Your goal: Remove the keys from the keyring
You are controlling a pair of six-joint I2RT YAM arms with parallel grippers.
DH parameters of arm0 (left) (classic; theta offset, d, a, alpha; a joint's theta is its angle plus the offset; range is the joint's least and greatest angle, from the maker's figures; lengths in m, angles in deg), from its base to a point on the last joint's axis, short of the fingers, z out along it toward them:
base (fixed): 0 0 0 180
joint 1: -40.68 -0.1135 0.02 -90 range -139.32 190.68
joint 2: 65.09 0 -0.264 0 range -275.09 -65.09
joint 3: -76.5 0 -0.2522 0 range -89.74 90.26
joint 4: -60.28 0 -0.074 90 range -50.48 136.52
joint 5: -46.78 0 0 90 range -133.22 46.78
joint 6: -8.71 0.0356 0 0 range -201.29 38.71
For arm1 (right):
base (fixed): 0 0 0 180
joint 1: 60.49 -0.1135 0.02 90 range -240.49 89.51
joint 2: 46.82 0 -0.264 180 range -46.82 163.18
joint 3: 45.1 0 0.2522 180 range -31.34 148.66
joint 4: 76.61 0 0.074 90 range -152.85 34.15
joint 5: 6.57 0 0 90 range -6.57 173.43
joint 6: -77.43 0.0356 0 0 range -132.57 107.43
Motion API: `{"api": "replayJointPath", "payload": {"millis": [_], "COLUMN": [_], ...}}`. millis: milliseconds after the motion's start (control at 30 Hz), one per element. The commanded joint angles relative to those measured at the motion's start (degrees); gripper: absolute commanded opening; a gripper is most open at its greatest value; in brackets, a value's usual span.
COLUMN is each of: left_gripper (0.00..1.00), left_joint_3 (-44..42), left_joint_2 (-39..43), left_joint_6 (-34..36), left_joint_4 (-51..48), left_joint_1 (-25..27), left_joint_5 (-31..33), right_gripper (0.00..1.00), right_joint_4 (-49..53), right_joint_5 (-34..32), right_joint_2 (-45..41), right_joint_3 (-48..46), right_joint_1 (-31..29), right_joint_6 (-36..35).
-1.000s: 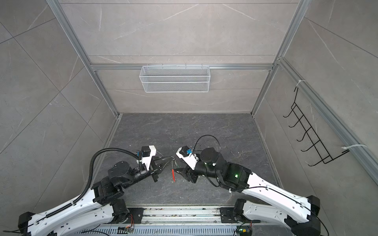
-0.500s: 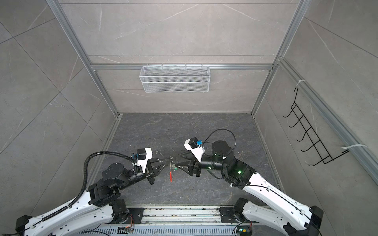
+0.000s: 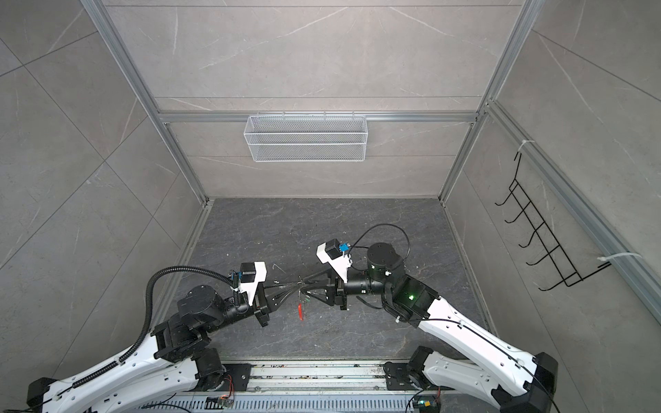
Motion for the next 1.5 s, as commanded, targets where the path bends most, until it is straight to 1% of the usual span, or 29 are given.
{"api": "replayJointPath", "payload": {"millis": [0, 67, 300, 400, 467, 533, 667, 800, 867, 933, 1033, 1100, 1200, 1333, 1467], "left_gripper": [0.0, 0.0, 0.0, 0.0, 0.2, 0.27, 0.31, 0.32, 0.32, 0.32, 0.32, 0.32, 0.32, 0.32, 0.32], "left_joint_3": [0.27, 0.28, 1.25, 2.6, 3.21, 3.82, 5.57, 7.73, 9.15, 11.01, 13.24, 13.53, 14.2, 15.85, 17.75], "left_joint_2": [0.66, 0.72, -0.38, -0.7, -0.22, 0.38, 0.35, -0.93, -2.19, -4.04, -6.6, -7.47, -8.79, -10.68, -12.7], "left_joint_6": [0.95, 0.89, 0.18, -0.63, -1.04, -1.23, -1.92, -2.13, -2.04, -2.11, -3.42, -4.73, -5.33, -4.88, -4.09], "left_joint_4": [4.43, 4.45, 3.71, 1.12, -1.31, -3.71, -8.65, -12.1, -13.81, -15.86, -17.99, -17.5, -16.95, -17.73, -19.99], "left_joint_1": [-0.16, -0.16, -0.16, -0.16, -0.16, -0.16, -0.27, -0.64, -1.13, -2.22, -5.56, -7.78, -9.34, -9.34, -9.38], "left_joint_5": [-0.39, -0.23, -0.6, -0.24, 0.86, 1.6, 2.76, 1.64, -0.18, -3.9, -11.83, -16.56, -22.49, -27.19, -29.77], "right_gripper": [0.27, 0.23, 0.0, 0.0, 0.0, 0.0, 0.0, 0.0, 0.0, 0.0, 0.0, 0.0, 0.0, 0.0, 0.0], "right_joint_4": [-1.39, -1.39, -1.47, 2.73, 7.84, 12.75, 21.08, 26.85, 29.72, 32.49, 35.94, 37.74, 39.32, 40.01, 40.2], "right_joint_5": [0.98, 0.71, 0.3, -2.69, -5.76, -8.18, -12.26, -14.58, -15.24, -15.13, -13.5, -11.72, -9.07, -6.42, -4.63], "right_joint_2": [0.36, 0.34, 0.64, 0.52, 0.27, 0.16, 0.07, 0.16, 0.4, 0.68, 1.38, 1.7, 2.08, 2.44, 2.87], "right_joint_3": [-0.11, -0.23, -0.33, 0.96, 2.18, 3.36, 5.68, 8.27, 10.08, 11.93, 14.26, 15.29, 16.32, 16.82, 17.51], "right_joint_1": [0.15, 0.15, 0.15, 0.17, 0.2, 0.24, 0.44, 0.42, 0.44, 0.51, 0.46, 0.5, 0.43, 0.46, 0.5], "right_joint_6": [0.8, 0.93, 1.68, 0.72, -0.72, -2.42, -5.43, -8.24, -9.84, -11.64, -13.56, -14.61, -15.8, -16.52, -16.88]}}
